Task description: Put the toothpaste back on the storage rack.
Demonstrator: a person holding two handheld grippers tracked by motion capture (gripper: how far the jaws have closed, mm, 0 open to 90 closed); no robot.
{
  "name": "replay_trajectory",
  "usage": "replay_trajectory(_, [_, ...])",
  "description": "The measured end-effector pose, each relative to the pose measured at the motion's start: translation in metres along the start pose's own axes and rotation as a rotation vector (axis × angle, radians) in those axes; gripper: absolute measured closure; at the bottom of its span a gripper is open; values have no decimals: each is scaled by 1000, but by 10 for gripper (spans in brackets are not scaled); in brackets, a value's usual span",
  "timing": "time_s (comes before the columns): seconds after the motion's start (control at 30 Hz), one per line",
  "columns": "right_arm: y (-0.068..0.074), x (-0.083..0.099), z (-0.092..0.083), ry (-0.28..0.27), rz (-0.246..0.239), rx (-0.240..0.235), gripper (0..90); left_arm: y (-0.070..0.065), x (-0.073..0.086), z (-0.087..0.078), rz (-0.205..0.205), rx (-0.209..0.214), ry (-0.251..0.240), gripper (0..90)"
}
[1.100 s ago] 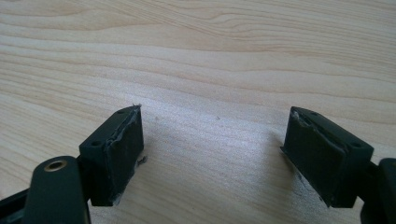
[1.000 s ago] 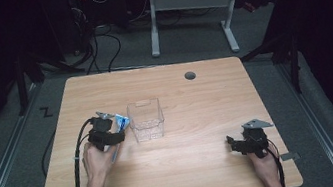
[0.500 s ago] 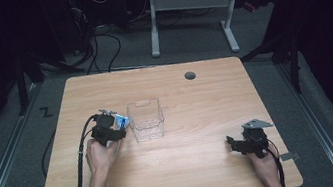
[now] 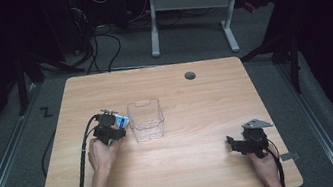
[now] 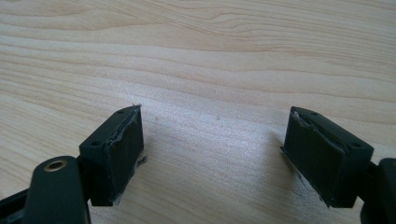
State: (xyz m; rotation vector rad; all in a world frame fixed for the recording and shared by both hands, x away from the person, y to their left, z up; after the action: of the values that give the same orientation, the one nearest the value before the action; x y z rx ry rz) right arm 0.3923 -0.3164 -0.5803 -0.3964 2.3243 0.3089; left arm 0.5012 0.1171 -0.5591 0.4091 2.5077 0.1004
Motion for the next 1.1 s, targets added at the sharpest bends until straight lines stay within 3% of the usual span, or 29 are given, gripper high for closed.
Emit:
replay_trajectory(0.3, [0, 0, 0, 0, 2, 0, 197, -2, 2, 10, -8, 22, 31, 556])
replay_trajectory(0.47, [0, 0, 0, 0, 2, 0, 198, 1, 1, 11, -34, 33, 35, 582])
replay_trajectory(0.63, [0, 0, 0, 0, 2, 0, 197, 1, -2, 10, -5, 19, 65, 626])
replay_trajectory(1.1, [0, 0, 0, 0, 2, 0, 197, 4, -3, 2, -1, 48, 61, 715])
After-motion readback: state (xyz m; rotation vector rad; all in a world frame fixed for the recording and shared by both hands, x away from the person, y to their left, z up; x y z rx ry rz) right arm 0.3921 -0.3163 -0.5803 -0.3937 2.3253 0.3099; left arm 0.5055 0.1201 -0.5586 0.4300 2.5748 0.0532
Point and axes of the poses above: each handheld gripper's, and its own axes: z roughly forward along the jaws, x roughly out of its underside, y roughly to its left, the point moved 7 cm from there along z, roughly forward along the jaws, and after that the axes turned 10 degrees about -x, right-handed, at the moved point
